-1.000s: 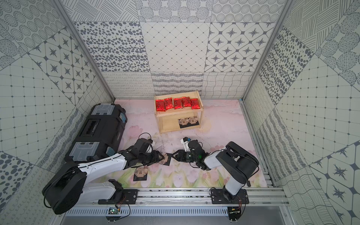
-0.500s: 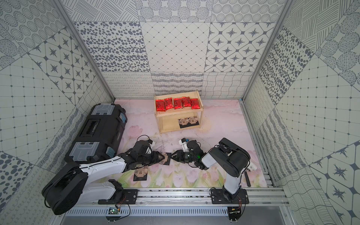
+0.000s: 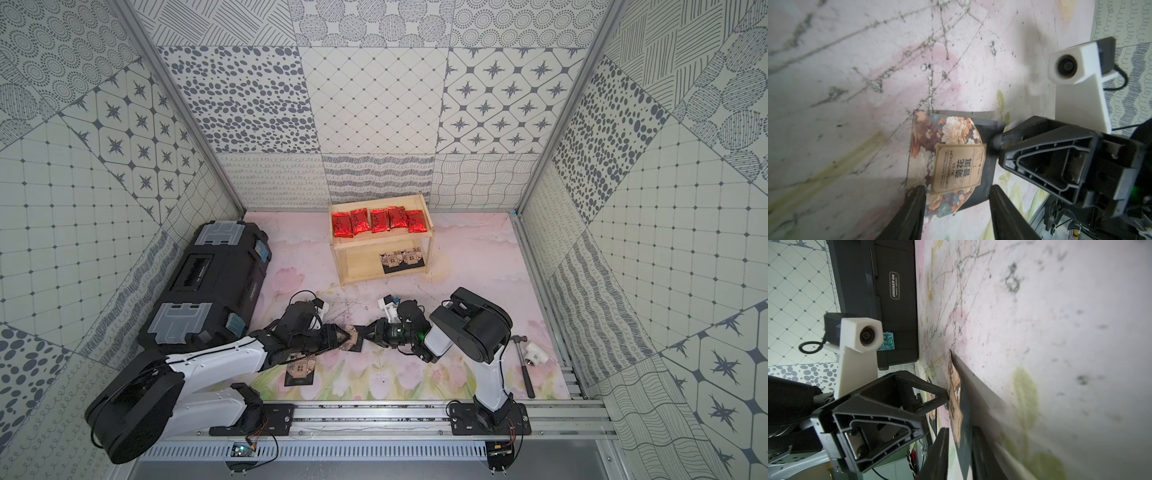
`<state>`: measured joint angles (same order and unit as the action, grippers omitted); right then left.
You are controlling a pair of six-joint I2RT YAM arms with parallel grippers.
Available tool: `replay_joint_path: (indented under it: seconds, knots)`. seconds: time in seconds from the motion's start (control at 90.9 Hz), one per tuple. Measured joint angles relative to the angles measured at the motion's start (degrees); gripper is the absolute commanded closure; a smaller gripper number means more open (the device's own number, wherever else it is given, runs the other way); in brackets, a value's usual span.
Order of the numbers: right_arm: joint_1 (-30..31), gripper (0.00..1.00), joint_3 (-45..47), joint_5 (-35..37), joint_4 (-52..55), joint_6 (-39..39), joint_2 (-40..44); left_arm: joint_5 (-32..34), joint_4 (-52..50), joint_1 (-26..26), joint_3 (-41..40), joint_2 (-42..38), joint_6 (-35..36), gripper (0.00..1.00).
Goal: Place the tea bags on the shelf by color
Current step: Pick up the tea bag from the center of the board.
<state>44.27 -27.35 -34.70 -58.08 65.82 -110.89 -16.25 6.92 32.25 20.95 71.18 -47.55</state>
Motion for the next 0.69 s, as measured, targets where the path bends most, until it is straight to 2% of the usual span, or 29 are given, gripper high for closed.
replay_joint_path:
  seconds: [0.22, 0.462, 0.572, 0.693]
  knots:
    - [1.0, 0.8, 0.0, -0.3, -2.9, 1.6, -1.4, -0.1, 1.1, 0.0, -0.2, 0.3, -0.2, 0.46]
    - [1.4, 0.72, -0.1, -0.6, -4.5, 2.8, -2.1, 0.0, 1.4, 0.0, -0.8, -0.4, -0.3, 0.46]
    - [1.8, 0.74, -0.2, -0.7, -5.0, 3.0, -2.4, 0.2, 0.8, 0.0, -0.9, -1.1, -0.3, 0.46]
    - [1.9, 0.83, -0.2, -0.7, -5.0, 3.1, -2.4, 0.3, 0.0, 0.0, -1.4, -2.2, -0.4, 0.46]
